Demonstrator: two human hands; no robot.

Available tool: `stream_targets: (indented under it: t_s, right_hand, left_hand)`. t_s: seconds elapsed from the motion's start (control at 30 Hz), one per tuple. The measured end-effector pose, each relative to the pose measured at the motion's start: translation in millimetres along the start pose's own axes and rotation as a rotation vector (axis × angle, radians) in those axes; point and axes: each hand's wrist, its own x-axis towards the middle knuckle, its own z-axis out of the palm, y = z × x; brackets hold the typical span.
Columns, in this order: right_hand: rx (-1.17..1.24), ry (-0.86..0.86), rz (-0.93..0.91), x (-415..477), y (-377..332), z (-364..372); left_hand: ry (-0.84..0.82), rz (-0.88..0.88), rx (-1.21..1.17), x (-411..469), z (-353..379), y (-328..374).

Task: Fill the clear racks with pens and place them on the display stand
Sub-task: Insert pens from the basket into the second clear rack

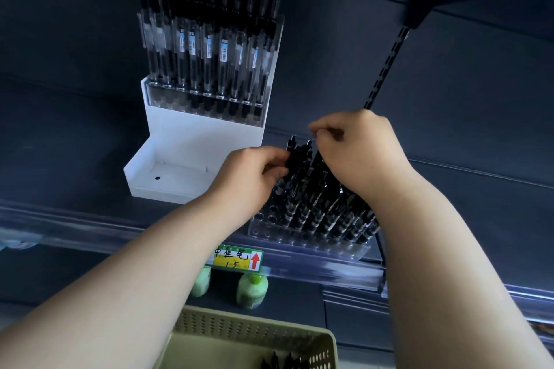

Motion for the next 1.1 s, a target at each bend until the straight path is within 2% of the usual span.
stream_targets:
  t_s: [0.27, 0.67, 0.9, 1.1]
  right_hand:
    - [-0.010, -0.013, 0.012, 0, 1, 1]
    - [0.007, 0.003, -0.012, 0, 0, 1]
    - [-0.055, -0.017, -0.076, -12, -10, -3]
    - [-0.173, -0.026, -0.215, -39, -27, -2]
  left_hand:
    - [-0.052, -0.029, 0.006, 3, -1, -7]
    - [-0.041, -0.014, 0.110, 5, -3, -16]
    - [-0.087, -0.021, 0.290, -1, -11, -16]
    - [-0.148, 0.096, 0.547, -27, -24, -2]
